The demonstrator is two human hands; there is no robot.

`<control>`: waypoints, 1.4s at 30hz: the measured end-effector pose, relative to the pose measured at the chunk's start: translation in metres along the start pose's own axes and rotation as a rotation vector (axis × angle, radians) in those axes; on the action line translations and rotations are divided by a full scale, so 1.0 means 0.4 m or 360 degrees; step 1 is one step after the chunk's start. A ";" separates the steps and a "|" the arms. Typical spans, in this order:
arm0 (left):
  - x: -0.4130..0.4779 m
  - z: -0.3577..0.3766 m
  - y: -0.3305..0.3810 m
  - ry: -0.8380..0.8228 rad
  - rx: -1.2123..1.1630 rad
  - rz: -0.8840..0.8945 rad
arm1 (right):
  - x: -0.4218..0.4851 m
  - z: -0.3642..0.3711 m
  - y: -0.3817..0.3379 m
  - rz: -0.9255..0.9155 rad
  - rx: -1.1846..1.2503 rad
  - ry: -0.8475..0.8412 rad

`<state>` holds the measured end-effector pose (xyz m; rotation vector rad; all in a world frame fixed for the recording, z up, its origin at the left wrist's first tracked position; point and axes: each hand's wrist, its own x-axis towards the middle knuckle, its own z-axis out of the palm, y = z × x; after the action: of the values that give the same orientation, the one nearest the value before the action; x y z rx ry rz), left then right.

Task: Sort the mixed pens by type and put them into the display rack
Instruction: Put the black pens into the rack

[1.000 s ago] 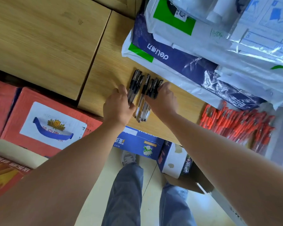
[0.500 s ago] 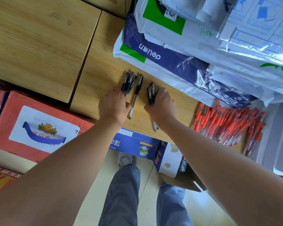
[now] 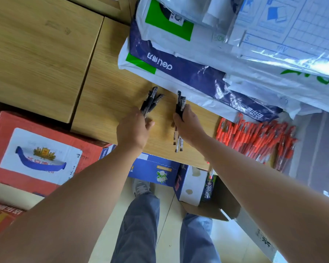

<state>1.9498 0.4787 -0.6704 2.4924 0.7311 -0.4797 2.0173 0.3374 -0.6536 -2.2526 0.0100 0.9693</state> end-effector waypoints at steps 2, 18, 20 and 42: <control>0.008 0.006 0.004 -0.0003 0.0039 -0.0043 | -0.004 -0.013 0.010 0.0035 0.0124 -0.0037; -0.160 -0.047 0.197 -0.0462 -0.0811 -0.0056 | -0.186 -0.202 0.056 0.0104 0.0683 -0.0339; -0.206 -0.061 0.239 -0.0465 -0.0943 -0.0098 | -0.223 -0.244 0.062 0.0071 0.0656 -0.0335; -0.737 -0.216 0.599 -0.0673 -0.0410 0.0313 | -0.698 -0.591 0.214 -0.0086 0.1128 0.0060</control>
<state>1.8703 0.2313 -0.3803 2.0969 0.3507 -0.7553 1.9448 0.0642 -0.4061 -1.6059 0.2659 0.7395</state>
